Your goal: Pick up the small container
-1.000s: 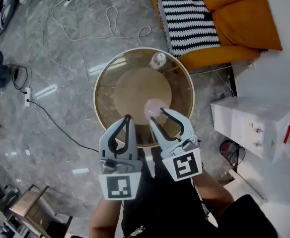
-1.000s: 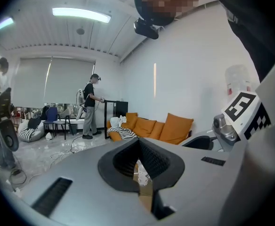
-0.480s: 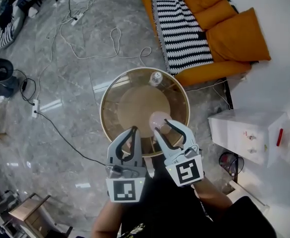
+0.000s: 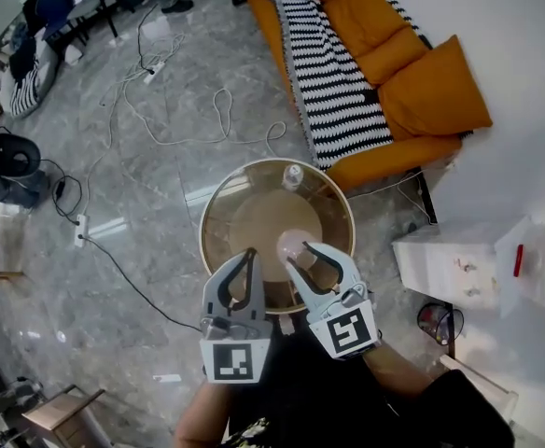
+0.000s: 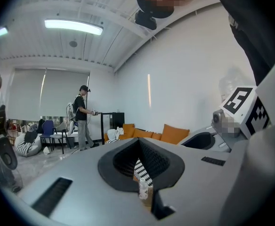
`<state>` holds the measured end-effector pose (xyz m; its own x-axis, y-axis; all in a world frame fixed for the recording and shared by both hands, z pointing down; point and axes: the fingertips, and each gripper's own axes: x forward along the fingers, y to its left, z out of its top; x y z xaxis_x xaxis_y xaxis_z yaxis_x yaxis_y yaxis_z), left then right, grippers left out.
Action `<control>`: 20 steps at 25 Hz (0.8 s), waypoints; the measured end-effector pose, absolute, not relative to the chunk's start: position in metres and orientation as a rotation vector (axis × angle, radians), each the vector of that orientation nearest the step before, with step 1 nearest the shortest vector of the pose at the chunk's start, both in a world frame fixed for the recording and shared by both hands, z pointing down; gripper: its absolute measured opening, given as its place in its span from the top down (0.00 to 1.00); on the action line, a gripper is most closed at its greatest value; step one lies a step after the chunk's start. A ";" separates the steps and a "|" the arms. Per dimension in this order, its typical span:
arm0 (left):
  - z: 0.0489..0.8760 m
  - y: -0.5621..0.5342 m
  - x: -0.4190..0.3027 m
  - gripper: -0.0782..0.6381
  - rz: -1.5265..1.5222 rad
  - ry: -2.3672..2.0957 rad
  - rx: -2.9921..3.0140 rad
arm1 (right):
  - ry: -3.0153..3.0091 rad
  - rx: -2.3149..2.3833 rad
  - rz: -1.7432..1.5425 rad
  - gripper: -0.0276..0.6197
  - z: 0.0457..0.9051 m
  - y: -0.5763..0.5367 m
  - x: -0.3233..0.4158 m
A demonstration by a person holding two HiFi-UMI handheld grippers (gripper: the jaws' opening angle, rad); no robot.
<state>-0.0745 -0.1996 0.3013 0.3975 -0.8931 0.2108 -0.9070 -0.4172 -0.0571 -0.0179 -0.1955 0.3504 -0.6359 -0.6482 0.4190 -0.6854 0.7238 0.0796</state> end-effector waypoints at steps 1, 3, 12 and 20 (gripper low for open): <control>0.297 -0.199 -0.072 0.88 0.326 -1.654 2.580 | -2.508 1.027 0.114 0.74 0.346 -0.195 -0.016; 0.288 -0.196 -0.069 0.88 0.297 -1.656 2.578 | -2.508 1.038 0.103 0.74 0.336 -0.193 -0.013; 0.239 -0.194 -0.077 0.88 0.157 -1.704 2.577 | -2.544 1.101 0.051 0.74 0.286 -0.192 -0.010; 0.198 -0.188 -0.082 0.88 0.100 -1.742 2.609 | -2.595 1.161 0.006 0.74 0.235 -0.192 -0.007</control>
<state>-0.0820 -0.1877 0.1983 0.3818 -0.9226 0.0548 -0.9228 -0.3838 -0.0328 -0.0074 -0.1925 0.2349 -0.6293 -0.7286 0.2703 -0.7298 0.6737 0.1167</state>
